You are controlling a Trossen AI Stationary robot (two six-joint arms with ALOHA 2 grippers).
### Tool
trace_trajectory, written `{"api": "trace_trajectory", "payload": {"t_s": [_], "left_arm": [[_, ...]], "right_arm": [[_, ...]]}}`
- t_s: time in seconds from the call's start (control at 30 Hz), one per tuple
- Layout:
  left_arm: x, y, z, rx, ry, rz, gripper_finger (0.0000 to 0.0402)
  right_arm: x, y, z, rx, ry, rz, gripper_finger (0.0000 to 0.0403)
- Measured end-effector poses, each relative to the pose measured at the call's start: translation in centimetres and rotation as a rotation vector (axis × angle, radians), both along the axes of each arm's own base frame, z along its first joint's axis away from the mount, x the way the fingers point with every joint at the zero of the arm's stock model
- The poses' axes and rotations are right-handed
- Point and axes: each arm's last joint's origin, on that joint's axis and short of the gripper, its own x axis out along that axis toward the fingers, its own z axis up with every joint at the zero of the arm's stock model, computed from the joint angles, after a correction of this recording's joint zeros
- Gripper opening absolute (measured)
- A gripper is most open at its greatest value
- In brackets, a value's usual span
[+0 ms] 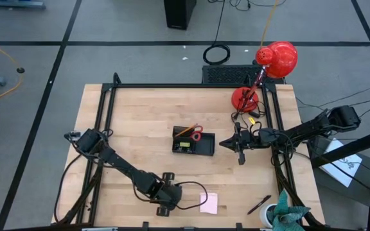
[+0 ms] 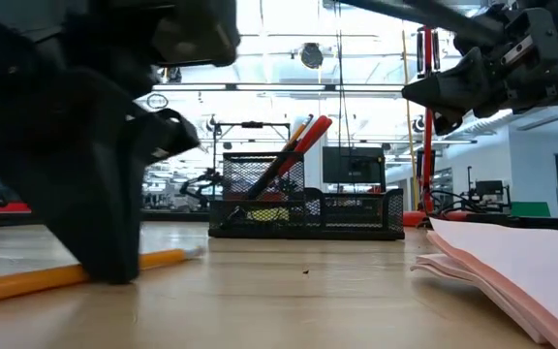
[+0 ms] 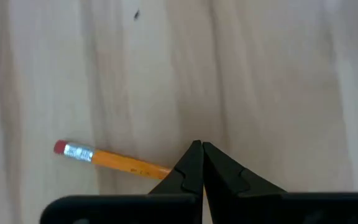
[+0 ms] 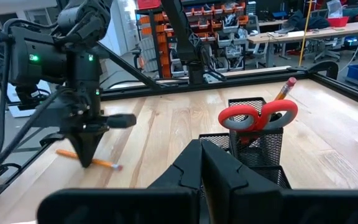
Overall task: Pick and place office supplies into organizer
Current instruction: Put the yellow pencil into the black desk organizer
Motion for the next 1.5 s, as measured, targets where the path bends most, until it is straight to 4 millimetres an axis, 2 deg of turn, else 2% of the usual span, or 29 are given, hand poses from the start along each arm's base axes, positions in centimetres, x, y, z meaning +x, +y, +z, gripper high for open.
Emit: {"api": "trace_trajectory", "payload": {"t_s": [0.23, 0.37, 0.53, 0.8, 1.0, 1.2, 1.5], "left_arm": [[-1.6, 0.5, 0.8, 0.104, 0.047, 0.043, 0.0005], [-1.8, 0.3, 0.9, 0.14, 0.014, 0.013, 0.0012], [-1.7, -0.3, 1.0, 0.116, -0.035, -0.008, 0.0003], [-3.0, -2.4, 1.1, 0.058, -0.041, 0.053, 0.0003], [-4.3, -4.2, 1.2, 0.065, -0.069, 0.029, 0.0005], [-5.2, -5.4, 1.3, -0.007, -0.023, 0.062, 0.0009], [-6.8, -6.4, 1.3, 0.019, -0.007, 0.105, 0.0008]], "right_arm": [[0.0, 0.0, 0.0, 0.0, 0.004, 0.0, 0.0004], [0.0, 0.0, 0.0, 0.0, 0.004, 0.0, 0.0004], [0.0, 0.0, 0.0, 0.0, 0.004, 0.0, 0.0004], [0.0, 0.0, 0.0, 0.0, 0.004, 0.0, 0.0004], [0.0, 0.0, 0.0, 0.0, 0.004, 0.0, 0.0004], [0.0, 0.0, 0.0, 0.0, 0.004, 0.0, 0.0004], [0.0, 0.0, 0.0, 0.0, 0.004, -0.001, 0.0004]]}}
